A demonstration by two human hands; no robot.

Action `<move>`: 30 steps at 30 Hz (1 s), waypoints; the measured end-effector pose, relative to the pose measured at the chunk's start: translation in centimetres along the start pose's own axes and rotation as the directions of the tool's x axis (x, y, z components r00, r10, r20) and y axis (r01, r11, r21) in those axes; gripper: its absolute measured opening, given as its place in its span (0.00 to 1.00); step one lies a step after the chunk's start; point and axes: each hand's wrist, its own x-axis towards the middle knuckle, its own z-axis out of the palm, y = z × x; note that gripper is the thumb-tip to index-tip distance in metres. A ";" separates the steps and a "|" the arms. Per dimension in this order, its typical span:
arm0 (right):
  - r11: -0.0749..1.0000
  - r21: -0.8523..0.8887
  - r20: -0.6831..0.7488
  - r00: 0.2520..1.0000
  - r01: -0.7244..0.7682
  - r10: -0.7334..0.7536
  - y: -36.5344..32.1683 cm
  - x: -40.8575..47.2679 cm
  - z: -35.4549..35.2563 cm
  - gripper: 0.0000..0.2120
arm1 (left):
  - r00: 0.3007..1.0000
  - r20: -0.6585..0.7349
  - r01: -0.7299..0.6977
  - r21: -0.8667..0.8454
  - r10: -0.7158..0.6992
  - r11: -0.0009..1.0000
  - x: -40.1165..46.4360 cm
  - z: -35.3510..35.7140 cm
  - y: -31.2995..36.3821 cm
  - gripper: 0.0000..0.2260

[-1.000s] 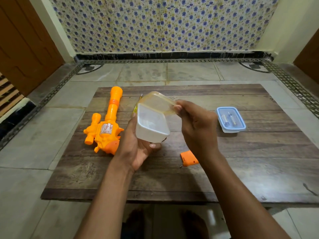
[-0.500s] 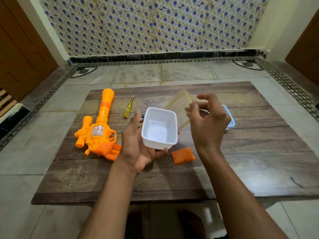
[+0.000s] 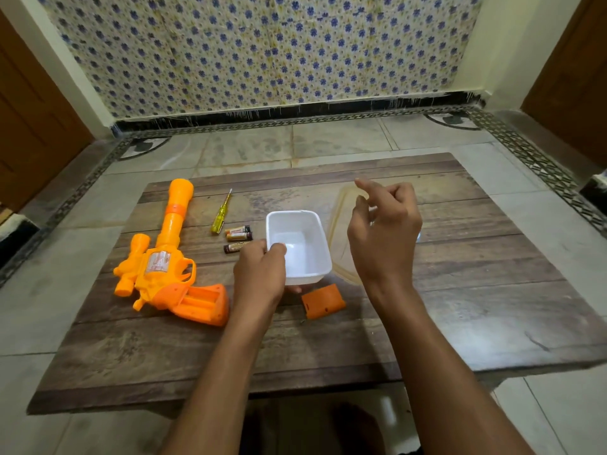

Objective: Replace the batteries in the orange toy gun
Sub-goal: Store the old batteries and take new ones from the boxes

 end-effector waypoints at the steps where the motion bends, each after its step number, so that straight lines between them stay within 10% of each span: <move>1: 1.000 -0.003 0.004 1.000 -0.006 0.006 0.0 0.1 0.0 0.16 | 1.000 -0.005 -0.005 0.043 0.006 0.999 0.1 0.1 0.2 0.09; 30: 0.982 0.160 -0.125 0.985 -0.103 0.123 -0.6 2.3 3.2 0.13 | 0.958 -0.063 -0.197 0.567 0.281 0.800 4.1 2.6 -0.1 0.13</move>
